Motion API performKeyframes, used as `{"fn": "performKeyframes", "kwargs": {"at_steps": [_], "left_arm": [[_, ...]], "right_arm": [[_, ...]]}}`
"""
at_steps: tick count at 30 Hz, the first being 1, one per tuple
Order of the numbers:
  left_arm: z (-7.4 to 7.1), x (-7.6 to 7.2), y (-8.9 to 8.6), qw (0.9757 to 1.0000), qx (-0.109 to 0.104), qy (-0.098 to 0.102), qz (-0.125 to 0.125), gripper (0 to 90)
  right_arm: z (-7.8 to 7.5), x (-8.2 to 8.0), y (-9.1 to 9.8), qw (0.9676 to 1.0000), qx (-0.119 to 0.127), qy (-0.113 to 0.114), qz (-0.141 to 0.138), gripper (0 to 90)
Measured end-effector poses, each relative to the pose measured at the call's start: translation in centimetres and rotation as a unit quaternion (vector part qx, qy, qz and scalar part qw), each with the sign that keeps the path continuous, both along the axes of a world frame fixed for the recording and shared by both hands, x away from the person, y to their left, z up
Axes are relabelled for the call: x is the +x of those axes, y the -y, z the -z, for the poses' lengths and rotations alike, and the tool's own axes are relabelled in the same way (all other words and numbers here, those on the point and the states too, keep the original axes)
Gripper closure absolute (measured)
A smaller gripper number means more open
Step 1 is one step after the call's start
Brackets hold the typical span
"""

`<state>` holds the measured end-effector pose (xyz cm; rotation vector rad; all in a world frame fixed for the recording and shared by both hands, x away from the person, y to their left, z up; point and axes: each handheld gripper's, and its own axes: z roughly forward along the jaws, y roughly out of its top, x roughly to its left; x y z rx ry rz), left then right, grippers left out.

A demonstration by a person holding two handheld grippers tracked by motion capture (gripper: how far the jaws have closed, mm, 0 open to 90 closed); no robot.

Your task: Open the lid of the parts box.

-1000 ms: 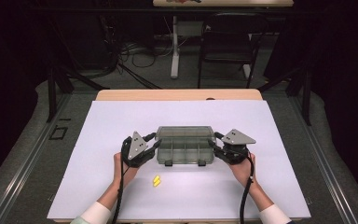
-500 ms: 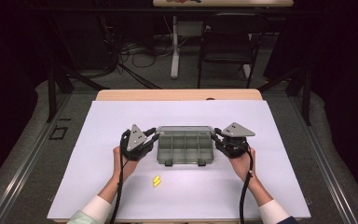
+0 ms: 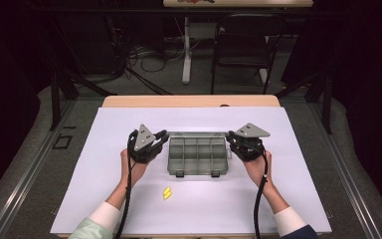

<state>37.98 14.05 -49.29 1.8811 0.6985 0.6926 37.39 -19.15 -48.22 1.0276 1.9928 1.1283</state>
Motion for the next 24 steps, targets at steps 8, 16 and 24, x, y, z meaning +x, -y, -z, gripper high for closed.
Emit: {"fn": "performKeyframes", "kwargs": {"at_steps": [8, 16, 24], "left_arm": [[-0.3, 1.2, -0.1, 0.9996, -0.023, -0.016, -0.003, 79.5], [-0.3, 2.2, -0.2, 0.9991, -0.033, -0.026, -0.008, 80.6], [-0.1, 3.2, 0.0, 0.9985, -0.041, -0.032, -0.016, 81.2]], "right_arm": [[-0.5, 0.8, -0.1, 0.9999, 0.003, -0.011, 0.006, 80.5], [-0.8, 1.6, -0.1, 0.9997, 0.013, -0.015, 0.013, 81.7], [-0.8, 2.4, 0.0, 0.9993, 0.026, -0.017, 0.021, 82.7]]}}
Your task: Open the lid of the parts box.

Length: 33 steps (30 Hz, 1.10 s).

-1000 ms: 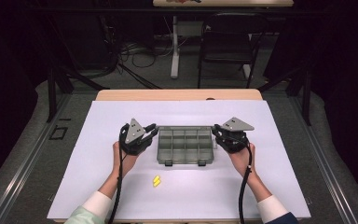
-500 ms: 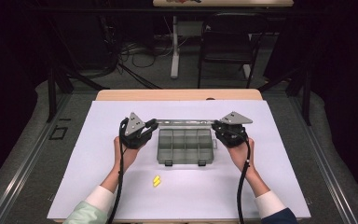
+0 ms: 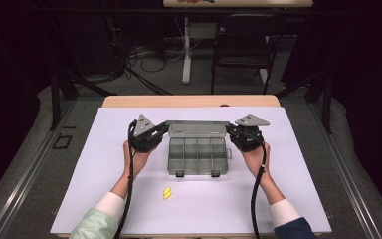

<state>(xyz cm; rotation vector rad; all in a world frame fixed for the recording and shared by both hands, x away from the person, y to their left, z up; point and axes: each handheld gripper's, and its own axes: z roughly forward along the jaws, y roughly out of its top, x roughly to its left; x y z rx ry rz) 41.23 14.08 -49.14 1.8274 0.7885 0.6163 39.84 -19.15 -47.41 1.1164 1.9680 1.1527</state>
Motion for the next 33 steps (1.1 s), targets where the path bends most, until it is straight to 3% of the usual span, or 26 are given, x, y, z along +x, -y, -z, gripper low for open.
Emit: {"fn": "performKeyframes", "kwargs": {"at_steps": [6, 24, 28, 33], "left_arm": [[0.2, 0.5, 0.1, 0.9999, -0.009, -0.001, -0.006, 81.4], [1.3, 1.7, 0.4, 0.9995, -0.010, -0.020, -0.021, 82.0], [1.5, 1.9, 0.5, 0.9990, -0.022, -0.028, -0.025, 81.8], [1.6, 2.1, 0.6, 0.9990, -0.015, -0.032, -0.027, 82.0]], "right_arm": [[0.0, 0.6, 0.0, 0.9999, 0.010, -0.003, 0.007, 83.3], [0.9, 1.9, -0.1, 0.9994, 0.022, -0.015, 0.023, 83.7], [1.1, 2.1, -0.2, 0.9992, 0.024, -0.018, 0.026, 83.8], [1.4, 2.4, -0.3, 0.9991, 0.020, -0.022, 0.029, 83.9]]}}
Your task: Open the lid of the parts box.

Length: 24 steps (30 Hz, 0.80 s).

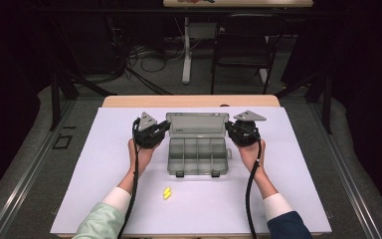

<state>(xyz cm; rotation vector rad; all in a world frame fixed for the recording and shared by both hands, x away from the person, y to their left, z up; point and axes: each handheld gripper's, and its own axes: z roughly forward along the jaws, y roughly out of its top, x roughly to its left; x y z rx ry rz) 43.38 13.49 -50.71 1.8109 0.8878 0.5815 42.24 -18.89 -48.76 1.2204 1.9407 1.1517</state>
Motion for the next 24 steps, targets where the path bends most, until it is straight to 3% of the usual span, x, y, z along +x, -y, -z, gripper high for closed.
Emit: {"fn": "performKeyframes", "kwargs": {"at_steps": [24], "left_arm": [[1.4, 1.1, 0.6, 0.9993, 0.022, -0.030, -0.010, 82.1]], "right_arm": [[1.9, 1.5, -0.1, 0.9995, 0.002, -0.028, 0.012, 84.1]]}}
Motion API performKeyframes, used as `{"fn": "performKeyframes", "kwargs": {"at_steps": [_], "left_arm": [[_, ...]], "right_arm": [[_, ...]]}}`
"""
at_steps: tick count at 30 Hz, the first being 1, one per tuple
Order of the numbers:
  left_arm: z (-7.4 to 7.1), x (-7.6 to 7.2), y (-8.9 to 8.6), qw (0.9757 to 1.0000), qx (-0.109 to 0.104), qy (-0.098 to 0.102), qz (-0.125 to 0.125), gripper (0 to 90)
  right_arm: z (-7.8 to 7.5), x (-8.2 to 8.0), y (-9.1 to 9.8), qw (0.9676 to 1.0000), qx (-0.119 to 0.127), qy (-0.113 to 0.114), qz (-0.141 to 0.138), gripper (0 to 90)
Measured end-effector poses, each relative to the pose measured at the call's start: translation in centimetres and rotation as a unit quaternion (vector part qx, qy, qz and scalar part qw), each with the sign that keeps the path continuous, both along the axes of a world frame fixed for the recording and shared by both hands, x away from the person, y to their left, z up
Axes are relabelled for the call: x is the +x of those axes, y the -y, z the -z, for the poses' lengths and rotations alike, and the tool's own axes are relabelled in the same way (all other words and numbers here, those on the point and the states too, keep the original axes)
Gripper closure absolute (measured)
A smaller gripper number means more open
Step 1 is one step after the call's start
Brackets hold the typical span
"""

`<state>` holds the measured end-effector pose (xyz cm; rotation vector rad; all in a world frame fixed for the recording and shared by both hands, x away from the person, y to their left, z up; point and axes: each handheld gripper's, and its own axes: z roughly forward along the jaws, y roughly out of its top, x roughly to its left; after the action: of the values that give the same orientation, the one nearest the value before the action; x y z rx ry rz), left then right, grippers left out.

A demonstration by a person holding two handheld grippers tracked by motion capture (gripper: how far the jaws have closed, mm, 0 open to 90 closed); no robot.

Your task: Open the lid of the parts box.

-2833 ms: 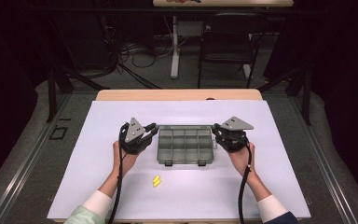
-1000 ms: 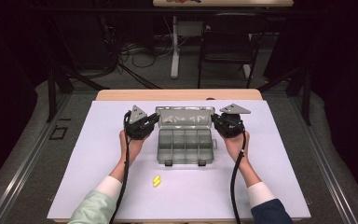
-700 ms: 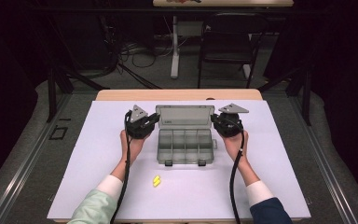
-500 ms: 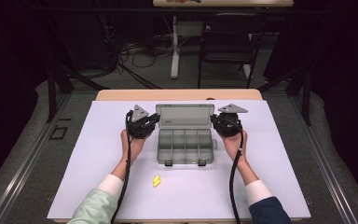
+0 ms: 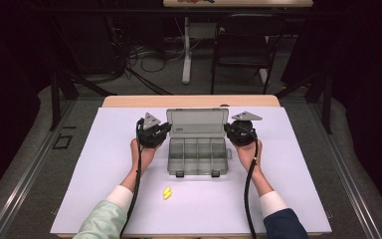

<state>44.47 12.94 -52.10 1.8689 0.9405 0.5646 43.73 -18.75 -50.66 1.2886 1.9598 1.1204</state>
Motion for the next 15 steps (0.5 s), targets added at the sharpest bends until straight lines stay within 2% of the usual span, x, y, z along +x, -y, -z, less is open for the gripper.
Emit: {"fn": "performKeyframes", "kwargs": {"at_steps": [4, 15], "left_arm": [[0.4, 0.2, 0.0, 0.9999, -0.001, -0.014, -0.002, 81.7], [0.9, 0.5, 0.1, 0.9998, 0.004, -0.021, -0.003, 81.8]], "right_arm": [[0.3, 0.1, 0.0, 1.0000, 0.002, -0.005, 0.002, 84.0], [1.4, 0.5, 0.0, 0.9998, -0.001, -0.021, 0.003, 84.0]]}}
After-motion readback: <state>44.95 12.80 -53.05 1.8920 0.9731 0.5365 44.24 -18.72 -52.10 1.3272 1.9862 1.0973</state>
